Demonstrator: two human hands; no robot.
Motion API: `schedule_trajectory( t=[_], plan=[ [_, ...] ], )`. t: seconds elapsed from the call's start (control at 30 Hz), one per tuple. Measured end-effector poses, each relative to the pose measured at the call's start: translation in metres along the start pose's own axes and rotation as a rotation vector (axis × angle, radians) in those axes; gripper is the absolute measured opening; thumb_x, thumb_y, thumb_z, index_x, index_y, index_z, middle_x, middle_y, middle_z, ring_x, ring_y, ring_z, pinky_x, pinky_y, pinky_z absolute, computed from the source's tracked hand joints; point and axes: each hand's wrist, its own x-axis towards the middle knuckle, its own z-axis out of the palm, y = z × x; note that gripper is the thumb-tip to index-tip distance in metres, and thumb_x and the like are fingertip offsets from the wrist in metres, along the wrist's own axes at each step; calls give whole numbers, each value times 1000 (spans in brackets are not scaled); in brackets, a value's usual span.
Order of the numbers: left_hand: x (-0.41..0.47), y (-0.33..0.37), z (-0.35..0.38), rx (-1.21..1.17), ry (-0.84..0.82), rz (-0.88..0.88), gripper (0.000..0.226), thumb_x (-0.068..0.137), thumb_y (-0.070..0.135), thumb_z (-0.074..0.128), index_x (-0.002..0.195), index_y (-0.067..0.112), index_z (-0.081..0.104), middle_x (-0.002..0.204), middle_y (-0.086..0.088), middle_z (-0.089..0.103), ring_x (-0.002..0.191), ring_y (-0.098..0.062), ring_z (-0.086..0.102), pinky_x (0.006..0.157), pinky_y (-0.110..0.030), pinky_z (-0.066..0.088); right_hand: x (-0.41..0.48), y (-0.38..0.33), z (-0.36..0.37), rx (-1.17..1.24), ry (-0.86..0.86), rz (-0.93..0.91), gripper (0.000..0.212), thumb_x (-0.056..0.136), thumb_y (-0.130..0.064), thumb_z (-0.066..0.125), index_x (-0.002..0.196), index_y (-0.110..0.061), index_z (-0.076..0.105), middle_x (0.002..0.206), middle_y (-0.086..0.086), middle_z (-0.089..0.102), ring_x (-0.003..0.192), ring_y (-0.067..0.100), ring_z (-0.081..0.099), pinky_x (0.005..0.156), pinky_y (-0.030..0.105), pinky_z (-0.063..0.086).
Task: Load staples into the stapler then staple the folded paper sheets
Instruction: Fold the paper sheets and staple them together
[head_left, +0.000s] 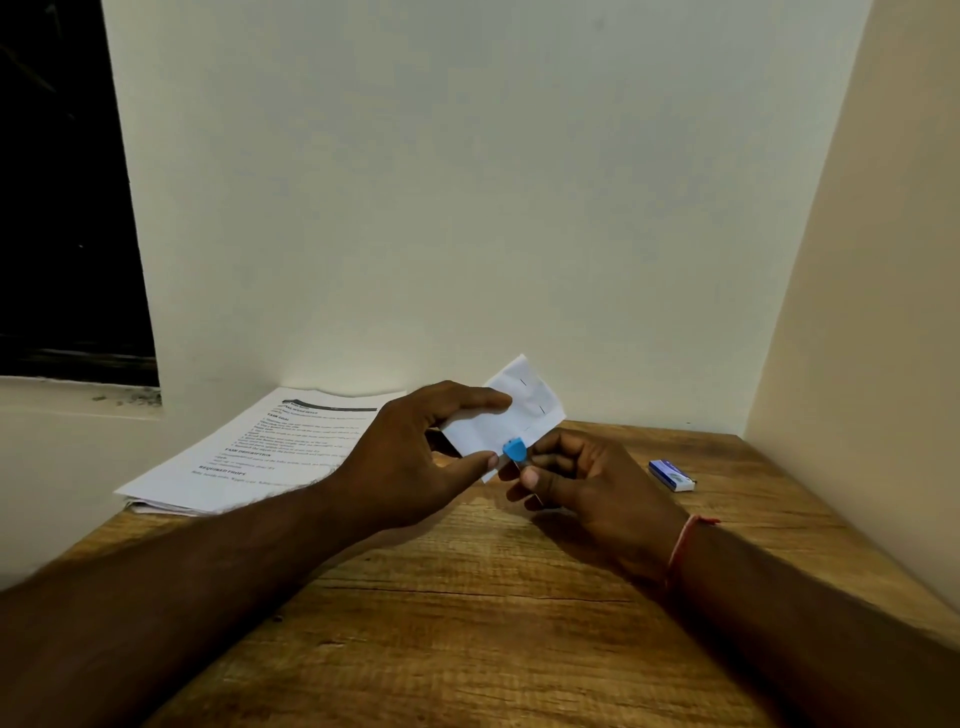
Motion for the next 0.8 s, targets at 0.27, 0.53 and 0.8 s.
schedule_trajectory(
  t=[0.27,0.53,0.8],
  plan=[
    [0,1,1,-15,-5,3,57,85,15,97,135,33,76,126,19,76,117,-5,75,89,-28,68,-1,-2,0,-51,22,-4,16,104,-6,71,118,-10,78,108,4,87,98,19,83,88,31,66],
    [-1,0,2,-5,1,-3,58,85,17,98,136,34,76,127,20,75,118,-2,73,87,-25,67,0,-2,2,-32,20,19,18,104,-6,72,121,-6,78,107,6,87,96,21,83,89,32,67],
    [0,-1,-1,21,-4,-14,58,86,23,97,137,37,75,131,20,74,120,-4,72,84,-24,67,2,-6,5,-142,45,-4,13,103,-9,75,114,-13,80,101,1,87,88,16,83,81,28,65]
  ],
)
